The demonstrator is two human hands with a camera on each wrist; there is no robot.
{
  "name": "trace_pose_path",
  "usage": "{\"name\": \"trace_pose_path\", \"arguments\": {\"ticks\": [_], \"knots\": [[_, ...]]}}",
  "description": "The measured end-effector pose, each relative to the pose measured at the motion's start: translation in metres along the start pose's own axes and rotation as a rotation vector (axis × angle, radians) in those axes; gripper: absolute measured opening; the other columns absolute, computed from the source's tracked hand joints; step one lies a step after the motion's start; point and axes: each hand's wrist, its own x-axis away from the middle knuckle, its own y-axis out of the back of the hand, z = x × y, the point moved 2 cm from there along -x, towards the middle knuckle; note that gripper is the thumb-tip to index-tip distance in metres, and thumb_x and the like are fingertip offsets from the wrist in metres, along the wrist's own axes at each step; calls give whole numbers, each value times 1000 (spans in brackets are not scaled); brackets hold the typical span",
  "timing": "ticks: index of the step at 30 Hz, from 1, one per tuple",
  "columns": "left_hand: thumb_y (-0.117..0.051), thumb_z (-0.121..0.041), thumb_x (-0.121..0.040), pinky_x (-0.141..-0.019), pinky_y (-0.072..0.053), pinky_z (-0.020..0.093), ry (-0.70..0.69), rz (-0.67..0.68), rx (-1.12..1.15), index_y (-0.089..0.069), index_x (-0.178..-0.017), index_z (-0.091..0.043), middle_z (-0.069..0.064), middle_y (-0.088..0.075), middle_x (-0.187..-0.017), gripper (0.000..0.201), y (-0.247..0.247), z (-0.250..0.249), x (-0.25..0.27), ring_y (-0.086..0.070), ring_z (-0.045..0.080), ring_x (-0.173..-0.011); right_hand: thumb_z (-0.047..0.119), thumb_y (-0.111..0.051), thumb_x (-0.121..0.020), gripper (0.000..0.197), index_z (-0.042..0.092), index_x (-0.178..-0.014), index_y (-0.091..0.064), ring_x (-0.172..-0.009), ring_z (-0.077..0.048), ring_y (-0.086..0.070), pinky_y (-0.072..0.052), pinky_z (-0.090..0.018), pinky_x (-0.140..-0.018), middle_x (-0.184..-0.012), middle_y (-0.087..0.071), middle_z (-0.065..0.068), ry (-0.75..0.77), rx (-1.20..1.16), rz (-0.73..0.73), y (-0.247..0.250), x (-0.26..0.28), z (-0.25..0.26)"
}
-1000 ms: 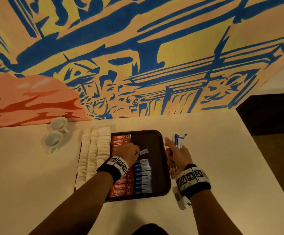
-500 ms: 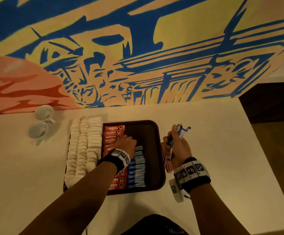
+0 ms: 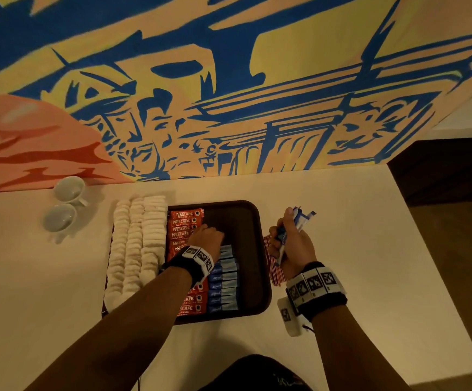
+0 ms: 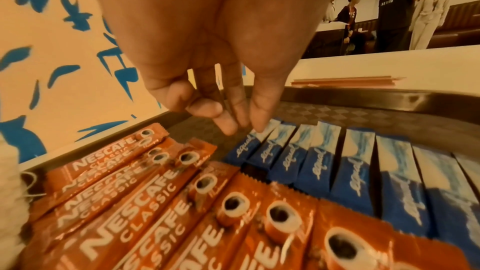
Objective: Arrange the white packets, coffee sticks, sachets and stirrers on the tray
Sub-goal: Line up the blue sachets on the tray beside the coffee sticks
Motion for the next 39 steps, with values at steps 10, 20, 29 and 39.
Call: {"name": "trace_pose_path", "arguments": {"ticks": [10, 20, 29, 39], "knots": [[-68, -32, -93, -83, -49, 21, -52, -210, 784, -71, -110, -27, -14, -68, -102, 18, 93, -18, 75, -61, -2, -93, 58, -42, -102, 47, 16, -83, -49, -51, -14, -40, -37, -28, -51, -65, -52, -2, 74, -172, 108, -48, 34, 16], [-80, -20, -84, -74, -50, 24, -159, -303, 1158, -64, -87, -10, -6, -70, -77, 19, 111, -8, 155, -66, 7, -76, 60, -40, -102, 50, 15, -84, -52, -53, -17, -46, -42, -30, -51, -67, -54, -2, 153, -192, 156, -103, 93, -3], [-79, -11, -83, -71, -53, 22, -98, -306, 1235, -70, -101, -18, 2, -73, -81, 21, 106, 33, 215, -68, 12, -75, 57, -45, -99, 47, 15, -80, -50, -50, -16, -43, -42, -32, -55, -63, -52, -1, 250, -371, 166, -118, 113, -11], [-72, -8, -89, -60, -52, 22, -48, -504, 1437, -61, -104, 2, 17, -76, -82, 21, 123, 64, 250, -69, 15, -67, 45, -69, -95, 35, 16, -76, -63, -48, -12, -36, -30, -27, -49, -55, -42, 4, 308, 235, 356, -147, 172, -22]]}}
